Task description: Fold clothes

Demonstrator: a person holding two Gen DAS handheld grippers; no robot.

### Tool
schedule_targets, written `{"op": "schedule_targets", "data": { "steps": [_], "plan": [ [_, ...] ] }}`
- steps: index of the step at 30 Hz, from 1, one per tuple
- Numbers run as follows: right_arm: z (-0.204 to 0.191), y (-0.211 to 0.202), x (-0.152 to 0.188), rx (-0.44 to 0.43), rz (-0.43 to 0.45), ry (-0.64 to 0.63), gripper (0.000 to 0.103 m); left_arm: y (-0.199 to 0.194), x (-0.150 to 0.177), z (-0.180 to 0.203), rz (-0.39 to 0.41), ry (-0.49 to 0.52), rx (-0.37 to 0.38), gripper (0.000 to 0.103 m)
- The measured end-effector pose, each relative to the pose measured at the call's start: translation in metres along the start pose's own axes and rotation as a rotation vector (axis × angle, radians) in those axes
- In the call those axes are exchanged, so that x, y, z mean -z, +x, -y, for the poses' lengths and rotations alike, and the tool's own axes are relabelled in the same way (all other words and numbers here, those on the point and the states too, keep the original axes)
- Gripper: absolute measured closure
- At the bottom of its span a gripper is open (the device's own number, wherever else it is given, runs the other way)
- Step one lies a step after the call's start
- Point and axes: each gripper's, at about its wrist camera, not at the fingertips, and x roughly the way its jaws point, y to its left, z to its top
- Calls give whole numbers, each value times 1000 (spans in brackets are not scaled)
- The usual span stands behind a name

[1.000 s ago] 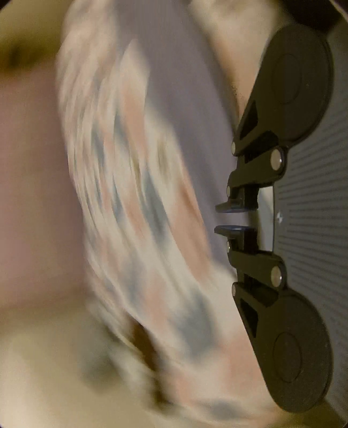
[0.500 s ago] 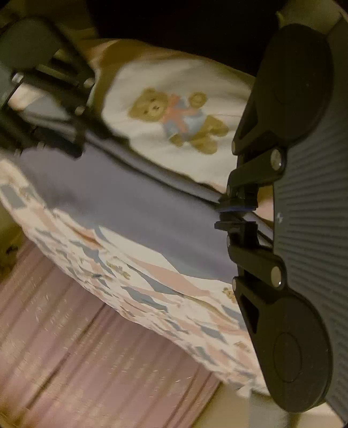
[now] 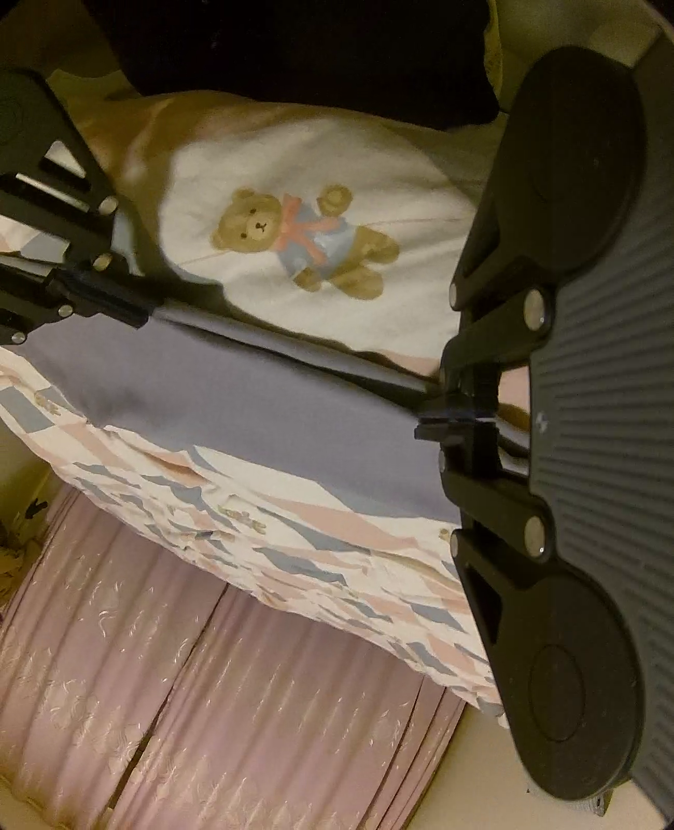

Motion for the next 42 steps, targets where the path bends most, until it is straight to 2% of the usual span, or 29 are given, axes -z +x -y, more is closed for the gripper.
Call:
{"op": "schedule_targets", "data": {
  "steps": [2,3,4,8,12,16,19,20,21,27,32,34,37,39,42],
  "plan": [
    [1,-3,-2,-14,-5,13,100,4,-1,1,-3,-5,-5,101],
    [3,-1,-3,-37,-22,39,89,5,-2,2,-3,-1,-6,101],
    [3,0,-3,-43,-24,49,86,6,-3,2,-1,3,-11,101],
    [5,-2,-7,-33,0,54,85,12,-4,3,-4,19,-12,97],
    [11,1,-10,-24,-7,78,85,19,-2,5,-7,38,-10,97],
    [9,10,-1,-10,-60,49,87,18,1,1,-4,13,1,100],
    [4,14,1,7,-64,-4,87,18,2,1,4,17,2,100],
    [2,15,2,16,-63,-21,92,17,2,1,9,19,-5,101],
    [0,16,1,29,-62,-34,103,16,3,0,12,19,-5,101],
    [-1,4,-1,58,-20,-102,103,2,8,1,33,34,-2,101],
    [-10,2,7,36,-33,-123,103,14,6,14,-2,23,-11,100],
    [-17,10,10,27,-60,-128,103,14,4,13,-5,-32,-13,100],
    [-20,15,7,11,-85,-117,93,-1,8,-10,12,-242,48,97],
    [-10,6,2,-17,-62,-59,74,-14,19,-33,18,-430,66,97],
    [21,-11,-3,-84,-11,141,72,-26,42,-71,-1,-711,-2,95]
  ]
}}
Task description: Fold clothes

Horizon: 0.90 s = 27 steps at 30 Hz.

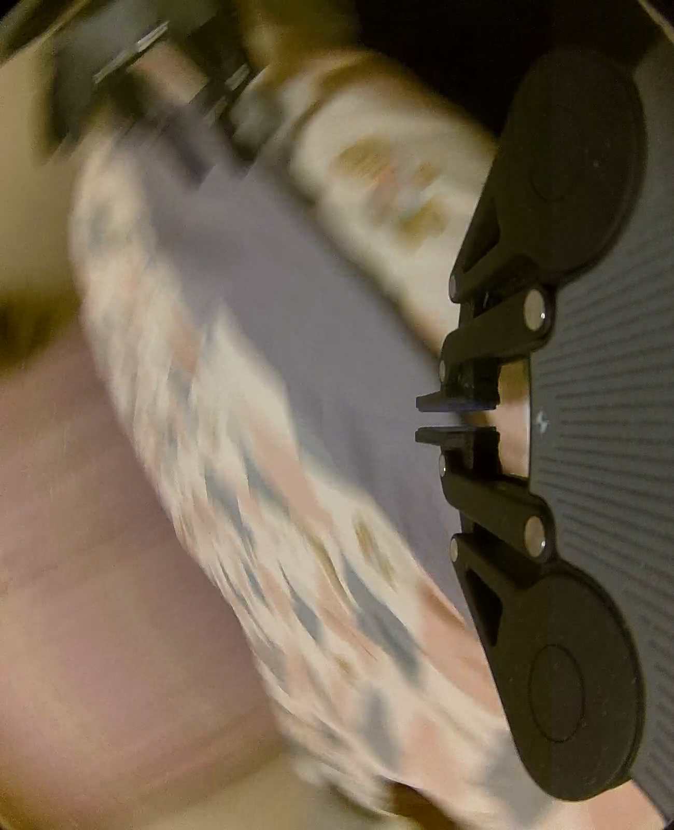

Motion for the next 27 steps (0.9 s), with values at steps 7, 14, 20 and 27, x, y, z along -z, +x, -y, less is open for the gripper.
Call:
{"op": "schedule_targets", "data": {
  "steps": [7,14,20,27],
  "plan": [
    [63,19,5,-39,-17,469,72,40,2,-68,-53,-322,-134,91],
    [79,19,32,-69,-63,674,63,68,47,-112,-228,-312,-286,89],
    [88,13,40,-45,-65,679,61,60,20,-161,-154,-359,-198,89],
    [89,25,36,-47,-62,701,56,124,50,-164,-325,-100,-287,89]
  ]
}}
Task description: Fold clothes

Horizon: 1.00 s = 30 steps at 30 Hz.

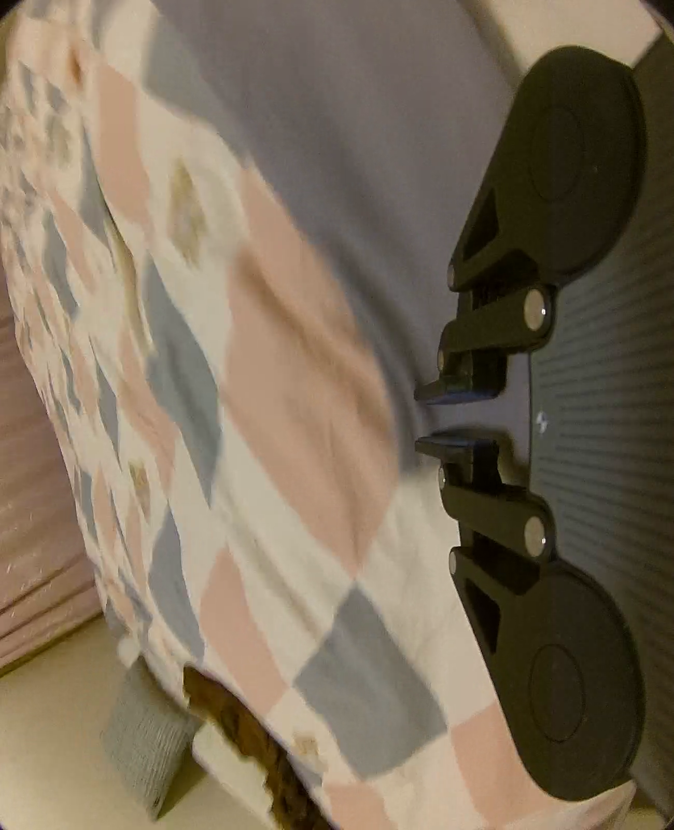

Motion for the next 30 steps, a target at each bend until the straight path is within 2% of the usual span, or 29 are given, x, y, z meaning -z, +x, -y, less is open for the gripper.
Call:
{"op": "schedule_targets", "data": {
  "steps": [3,6,7,9,11,14,16,18,20,22,24,26,28,30],
  "plan": [
    [1,3,1,5,-11,-5,56,1,1,-17,14,-77,-123,90],
    [5,-1,0,24,-2,7,56,-30,3,-28,72,-190,-157,91],
    [7,-3,0,32,7,13,56,-48,3,-26,98,-224,-121,91],
    [12,-8,0,42,20,29,55,-75,3,-10,117,-222,-22,88],
    [16,-12,1,49,28,44,55,-93,7,21,111,-179,32,84],
    [21,-10,4,64,15,53,55,-106,10,52,71,-228,54,84],
    [23,-10,6,92,9,53,55,-128,6,70,109,-273,97,84],
    [27,-19,7,111,30,66,56,-147,-2,88,160,-279,149,78],
    [34,-31,7,158,62,65,56,-163,-12,116,195,-235,182,76],
    [47,-40,11,244,72,63,56,-167,-21,142,188,-221,213,76],
    [70,-43,22,297,47,107,56,-173,-28,164,185,-217,253,76],
    [93,-47,35,304,-12,193,56,-189,-33,187,197,-204,311,76],
    [101,-66,44,274,29,224,56,-206,-41,216,228,-137,360,76],
    [99,-83,50,322,49,149,56,-223,-49,246,258,-69,409,76]
  ]
}}
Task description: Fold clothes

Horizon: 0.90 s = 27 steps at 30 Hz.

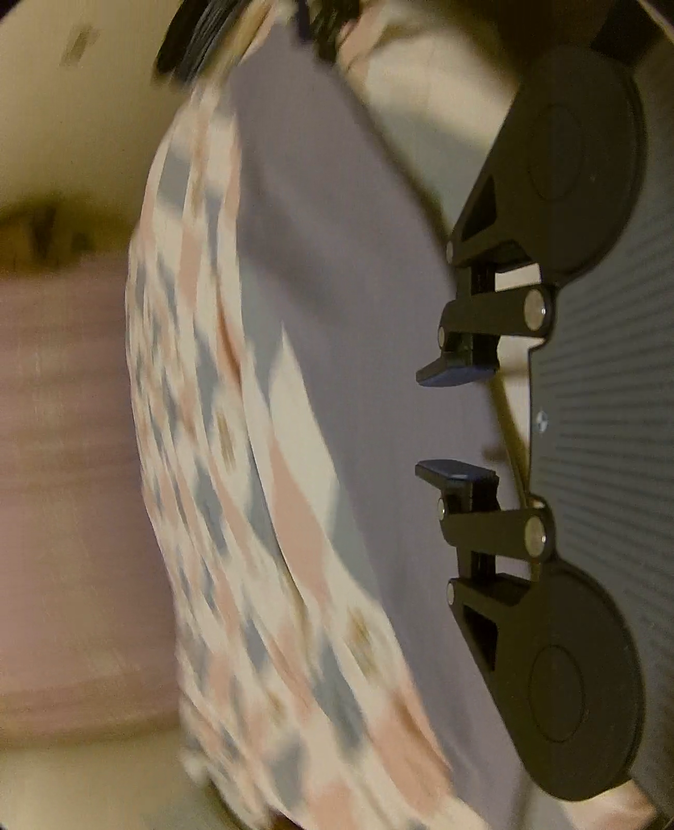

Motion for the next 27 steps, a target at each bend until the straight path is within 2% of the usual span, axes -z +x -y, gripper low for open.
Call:
{"op": "schedule_targets", "data": {
  "steps": [3,4,7,10,13,17,19,20,23,27],
  "plan": [
    [8,-15,7,56,35,-143,59,3,-10,59,38,184,74,76],
    [8,-16,10,77,44,-228,61,5,-13,80,53,256,83,76],
    [6,-16,20,137,71,-492,64,17,-15,124,84,411,99,76],
    [2,-6,33,188,83,-716,64,37,-12,150,68,525,81,76],
    [2,5,44,200,76,-844,67,47,-8,163,53,589,84,76],
    [2,14,53,198,81,-930,71,56,-3,167,43,641,78,76],
    [1,21,58,201,76,-977,82,60,-1,168,43,661,74,76],
    [1,22,59,197,73,-1004,103,61,-1,167,43,663,75,76],
    [-1,23,69,218,85,-1103,103,61,0,163,39,653,84,76],
    [-2,23,85,229,44,-1187,103,54,-5,155,39,615,106,76]
  ]
}}
